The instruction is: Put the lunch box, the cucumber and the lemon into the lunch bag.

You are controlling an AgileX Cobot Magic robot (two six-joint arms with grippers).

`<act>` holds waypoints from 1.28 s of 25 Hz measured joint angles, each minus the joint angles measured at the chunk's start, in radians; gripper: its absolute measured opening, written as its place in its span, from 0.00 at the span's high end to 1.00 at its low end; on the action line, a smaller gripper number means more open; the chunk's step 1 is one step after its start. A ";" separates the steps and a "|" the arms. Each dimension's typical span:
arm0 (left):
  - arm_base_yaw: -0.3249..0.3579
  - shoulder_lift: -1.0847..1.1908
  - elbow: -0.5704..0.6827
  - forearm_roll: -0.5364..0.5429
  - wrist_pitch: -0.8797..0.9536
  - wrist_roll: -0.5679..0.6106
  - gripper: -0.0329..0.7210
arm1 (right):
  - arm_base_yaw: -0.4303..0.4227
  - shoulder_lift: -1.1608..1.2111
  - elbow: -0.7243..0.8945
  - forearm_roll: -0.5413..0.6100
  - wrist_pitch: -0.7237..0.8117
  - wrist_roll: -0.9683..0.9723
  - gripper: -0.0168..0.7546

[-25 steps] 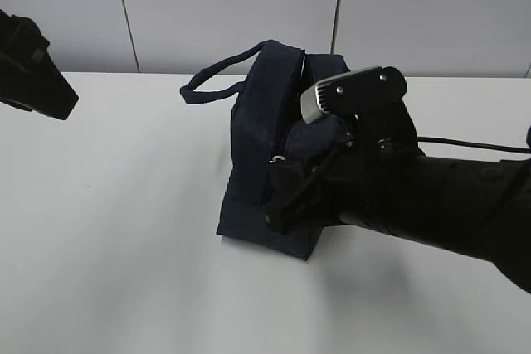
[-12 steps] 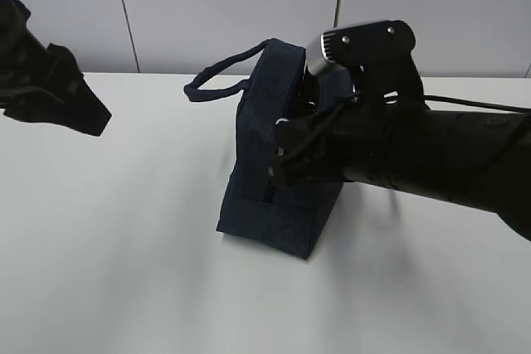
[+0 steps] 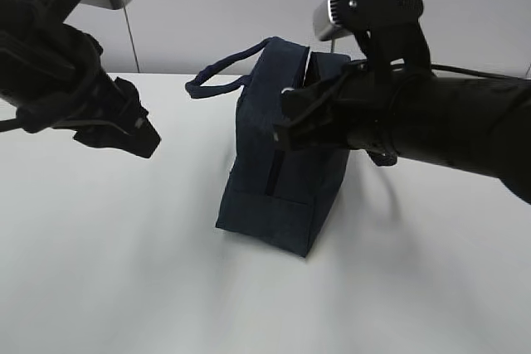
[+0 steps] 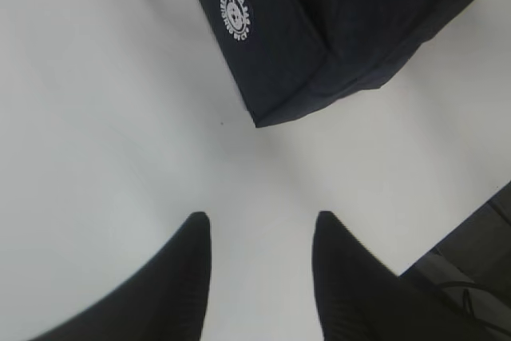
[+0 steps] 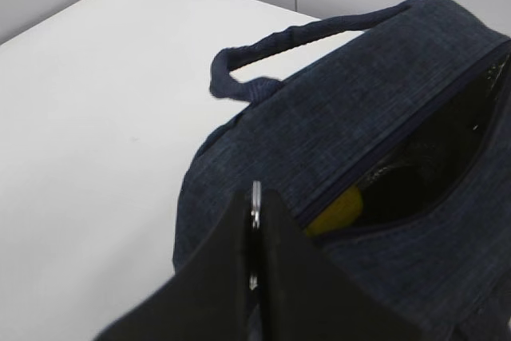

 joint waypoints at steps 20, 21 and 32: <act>-0.114 0.141 0.000 0.006 -0.300 0.057 0.56 | -0.061 -0.009 -0.037 0.046 0.002 -0.001 0.98; -0.122 0.149 0.000 0.006 -0.312 0.057 0.55 | -0.061 -0.009 -0.037 0.054 0.002 0.001 0.98; -0.159 0.219 0.000 0.004 -0.429 0.058 0.35 | -0.061 -0.009 -0.037 0.129 0.002 0.003 0.98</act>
